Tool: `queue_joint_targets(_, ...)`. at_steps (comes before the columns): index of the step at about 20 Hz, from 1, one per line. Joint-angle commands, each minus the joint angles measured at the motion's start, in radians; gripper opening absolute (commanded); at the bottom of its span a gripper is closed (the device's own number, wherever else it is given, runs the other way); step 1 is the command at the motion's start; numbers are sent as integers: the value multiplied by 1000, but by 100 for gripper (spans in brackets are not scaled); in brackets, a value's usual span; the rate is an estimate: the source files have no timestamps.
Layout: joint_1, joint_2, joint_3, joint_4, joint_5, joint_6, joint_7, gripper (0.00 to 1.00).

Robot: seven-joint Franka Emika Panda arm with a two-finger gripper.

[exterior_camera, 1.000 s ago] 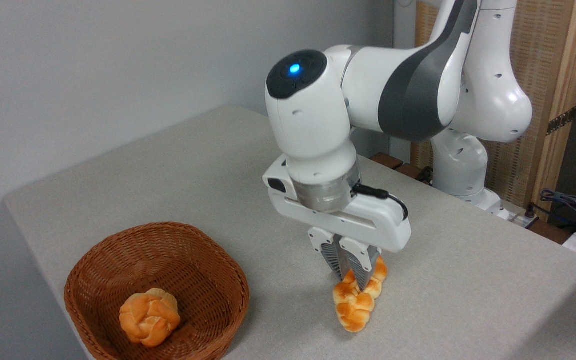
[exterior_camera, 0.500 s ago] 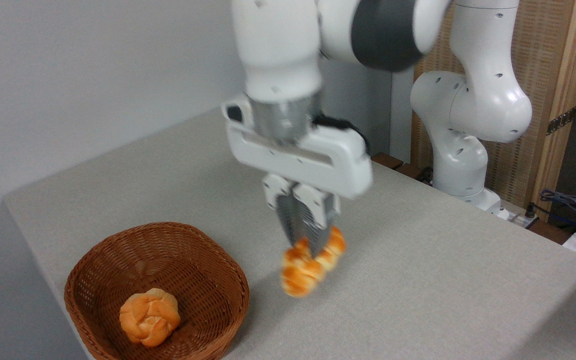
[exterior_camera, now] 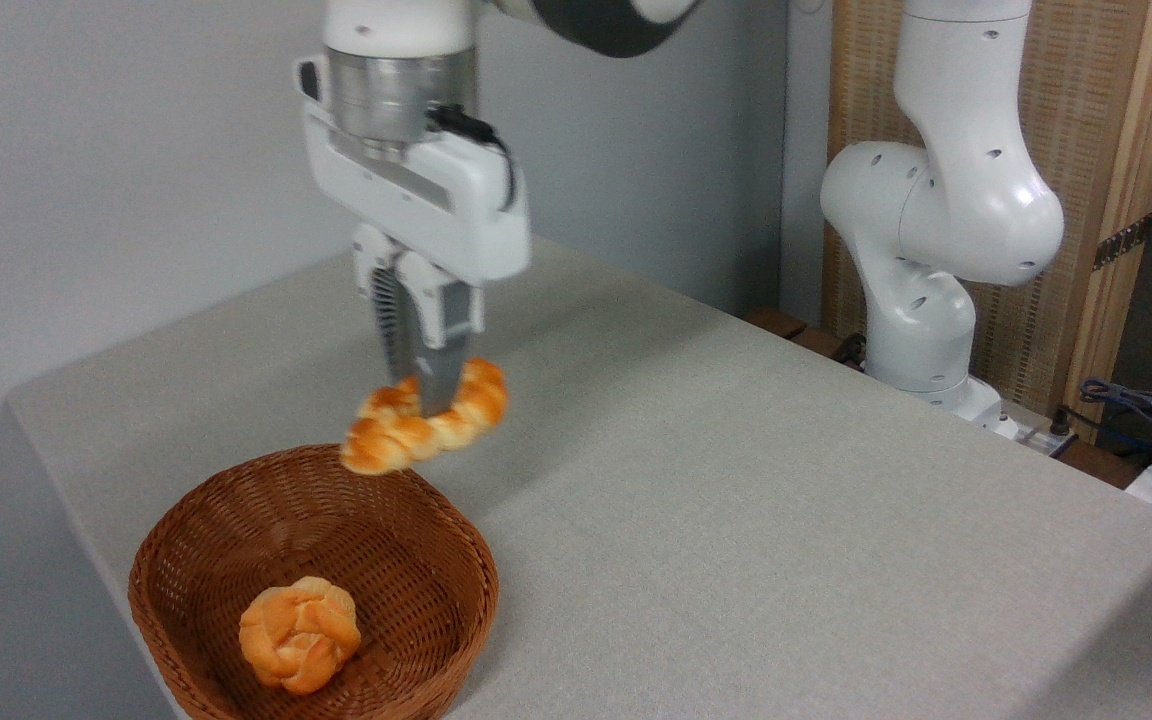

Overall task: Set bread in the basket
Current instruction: 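Lift the braided roll and carry it over the woven basket, then lower the roll into the basket and open the gripper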

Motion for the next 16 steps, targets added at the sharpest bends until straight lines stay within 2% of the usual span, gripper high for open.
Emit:
queue_joint_targets(1, 4, 112, -72, 112, -11, 23, 3, 23)
queue_joint_targets(3, 4, 155, -101, 146, -8, 49, 0, 32)
queue_joint_targets(5, 4, 187, -120, 160, -6, 90, 0, 65)
queue_joint_targets(6, 4, 200, -121, 161, -6, 118, -1, 71)
queue_joint_targets(8, 4, 212, -123, 161, -8, 151, -1, 80)
queue_joint_targets(11, 2, 229, -123, 161, -8, 176, -1, 87)
queue_joint_targets(14, 2, 243, -123, 161, -5, 208, 2, 100)
queue_joint_targets(16, 4, 244, -123, 161, -5, 213, 8, 100)
